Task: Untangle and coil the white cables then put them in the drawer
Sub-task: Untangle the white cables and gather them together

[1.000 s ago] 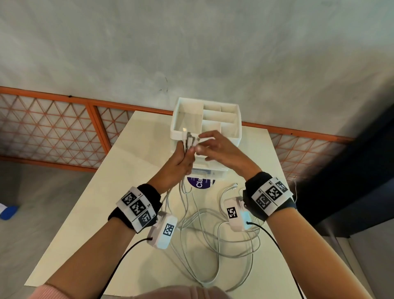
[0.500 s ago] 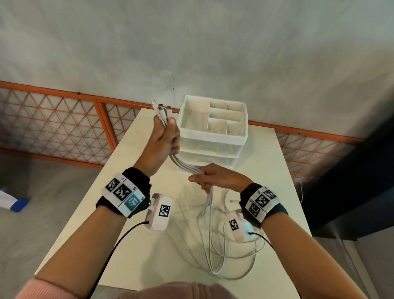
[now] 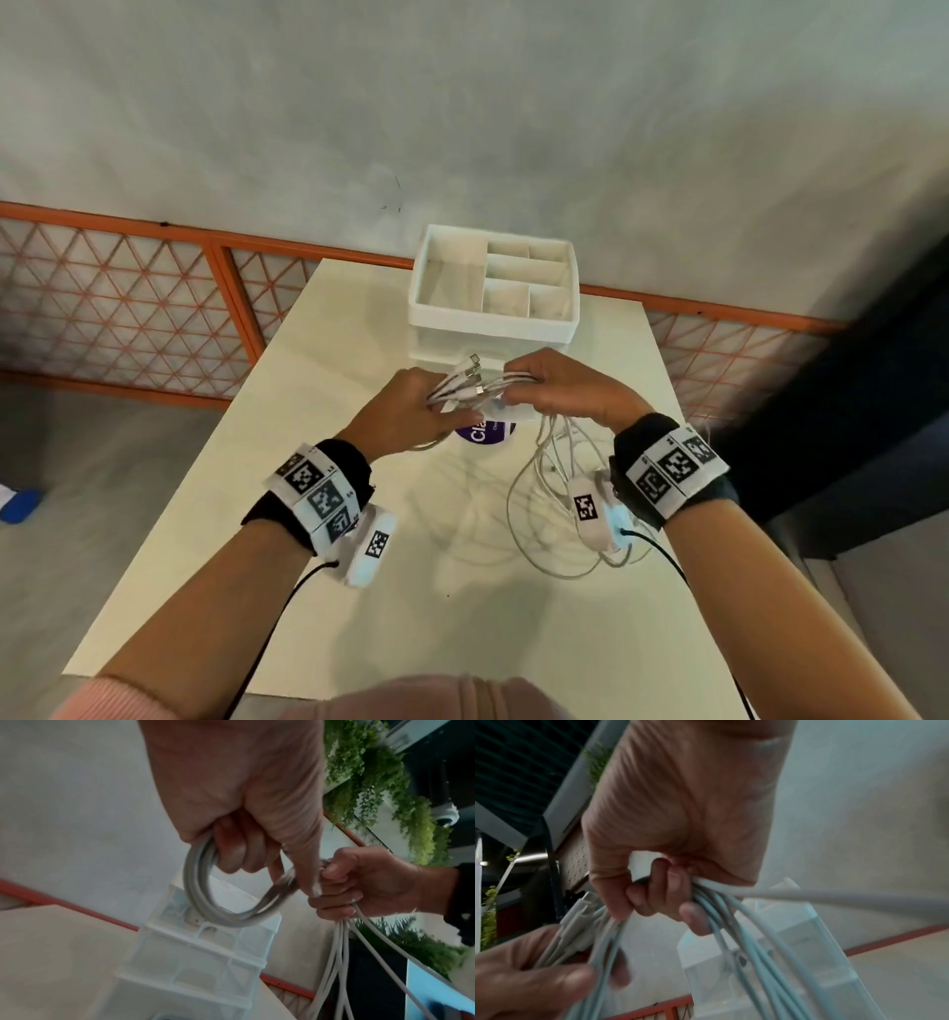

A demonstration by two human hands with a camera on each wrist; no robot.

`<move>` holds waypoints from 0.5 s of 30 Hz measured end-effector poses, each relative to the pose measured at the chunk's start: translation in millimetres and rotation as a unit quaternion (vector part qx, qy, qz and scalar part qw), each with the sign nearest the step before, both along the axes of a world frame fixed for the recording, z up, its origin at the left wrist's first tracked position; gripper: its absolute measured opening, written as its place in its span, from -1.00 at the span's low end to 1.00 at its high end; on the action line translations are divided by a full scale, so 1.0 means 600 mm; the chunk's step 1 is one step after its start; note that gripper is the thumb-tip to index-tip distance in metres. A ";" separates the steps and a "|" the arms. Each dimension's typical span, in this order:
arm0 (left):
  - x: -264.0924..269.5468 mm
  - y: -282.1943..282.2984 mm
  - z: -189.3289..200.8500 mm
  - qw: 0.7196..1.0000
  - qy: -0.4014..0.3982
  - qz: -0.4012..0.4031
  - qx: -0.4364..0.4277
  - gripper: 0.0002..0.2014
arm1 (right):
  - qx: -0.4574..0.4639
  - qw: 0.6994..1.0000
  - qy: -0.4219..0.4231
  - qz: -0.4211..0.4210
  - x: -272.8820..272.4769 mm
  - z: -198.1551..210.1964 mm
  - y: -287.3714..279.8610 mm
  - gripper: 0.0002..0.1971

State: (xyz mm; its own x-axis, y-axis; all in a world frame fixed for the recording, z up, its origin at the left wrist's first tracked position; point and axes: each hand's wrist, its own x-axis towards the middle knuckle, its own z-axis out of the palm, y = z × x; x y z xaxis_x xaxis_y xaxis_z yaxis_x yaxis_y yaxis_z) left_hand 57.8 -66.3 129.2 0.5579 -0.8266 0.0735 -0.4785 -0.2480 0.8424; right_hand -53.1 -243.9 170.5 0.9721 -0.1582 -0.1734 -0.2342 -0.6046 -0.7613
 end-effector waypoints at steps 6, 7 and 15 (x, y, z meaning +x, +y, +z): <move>0.032 0.005 0.039 0.982 -0.088 0.113 -0.124 -0.77 | 0.047 0.996 -0.023 -0.066 -0.026 -0.022 -0.015 -0.64; 0.042 0.010 0.044 0.975 -0.100 0.138 -0.142 -0.76 | 0.047 0.995 -0.011 -0.088 -0.033 -0.032 -0.022 -0.58; 0.102 0.055 0.007 0.958 -0.086 0.270 -0.041 -0.77 | 0.007 0.987 0.033 -0.158 -0.072 -0.073 -0.083 -0.60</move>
